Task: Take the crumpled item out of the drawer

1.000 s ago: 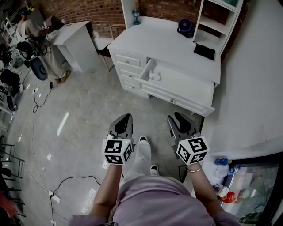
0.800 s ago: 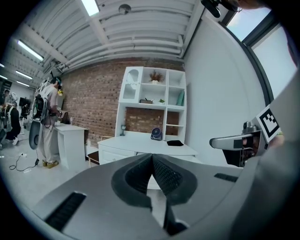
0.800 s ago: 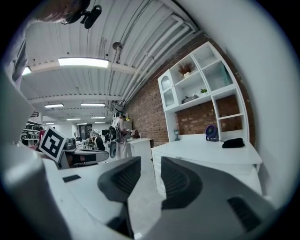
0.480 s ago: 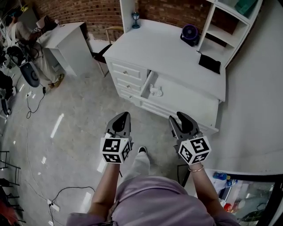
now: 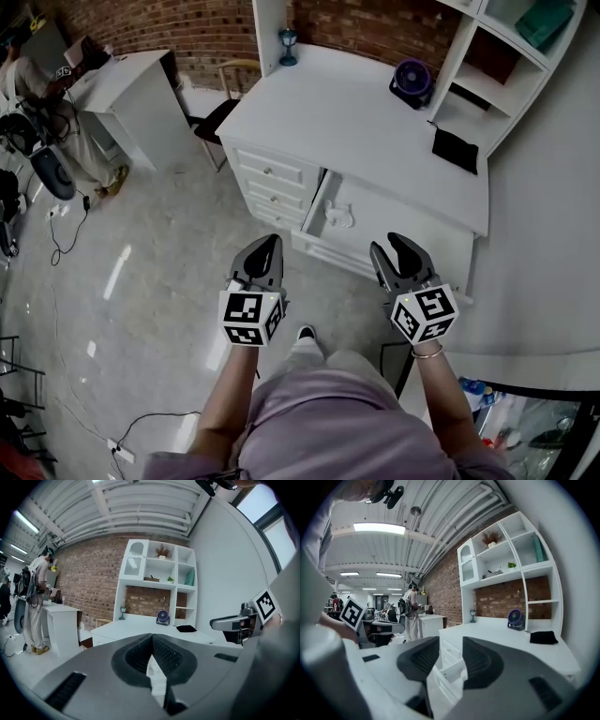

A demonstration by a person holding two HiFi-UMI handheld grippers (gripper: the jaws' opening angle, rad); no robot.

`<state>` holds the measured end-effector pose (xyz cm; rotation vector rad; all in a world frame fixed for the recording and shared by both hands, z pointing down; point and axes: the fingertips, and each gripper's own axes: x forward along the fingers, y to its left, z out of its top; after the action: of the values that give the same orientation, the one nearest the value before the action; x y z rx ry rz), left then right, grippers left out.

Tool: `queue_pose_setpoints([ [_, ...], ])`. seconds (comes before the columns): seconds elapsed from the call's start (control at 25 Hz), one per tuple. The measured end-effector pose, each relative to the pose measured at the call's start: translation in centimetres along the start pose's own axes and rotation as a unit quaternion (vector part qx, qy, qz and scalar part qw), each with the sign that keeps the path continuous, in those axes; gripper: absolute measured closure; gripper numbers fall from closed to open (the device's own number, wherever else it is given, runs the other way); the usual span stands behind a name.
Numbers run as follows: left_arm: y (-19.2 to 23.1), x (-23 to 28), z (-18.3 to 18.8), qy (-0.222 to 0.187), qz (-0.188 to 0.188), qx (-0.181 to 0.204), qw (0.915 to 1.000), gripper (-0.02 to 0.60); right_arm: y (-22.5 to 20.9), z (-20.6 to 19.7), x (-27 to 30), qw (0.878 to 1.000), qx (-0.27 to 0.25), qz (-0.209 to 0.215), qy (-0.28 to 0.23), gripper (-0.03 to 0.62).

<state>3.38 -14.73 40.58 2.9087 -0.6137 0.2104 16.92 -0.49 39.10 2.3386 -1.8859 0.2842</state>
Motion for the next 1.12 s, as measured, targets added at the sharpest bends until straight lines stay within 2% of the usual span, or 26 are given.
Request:
queue_pose_setpoints([
  [0.24, 1.7, 2.3, 0.1, 0.003, 0.003, 0.0, 1.0, 0.581, -1.9, 0.7, 3.0, 1.0, -0.023, 0.007, 0.009, 0.444],
  [0.64, 3.5, 5.8, 0.1, 0.01, 0.03, -0.006, 0.9995, 0.581, -4.2, 0.3, 8.5, 0.994, -0.064, 0.076, 0.049, 0.428],
  [1.12, 5.7, 8.7, -0.2, 0.03, 0.085, -0.021, 0.9957, 0.581, -5.2, -4.0, 15.6, 0.972, -0.093, 0.177, 0.123, 0.413],
])
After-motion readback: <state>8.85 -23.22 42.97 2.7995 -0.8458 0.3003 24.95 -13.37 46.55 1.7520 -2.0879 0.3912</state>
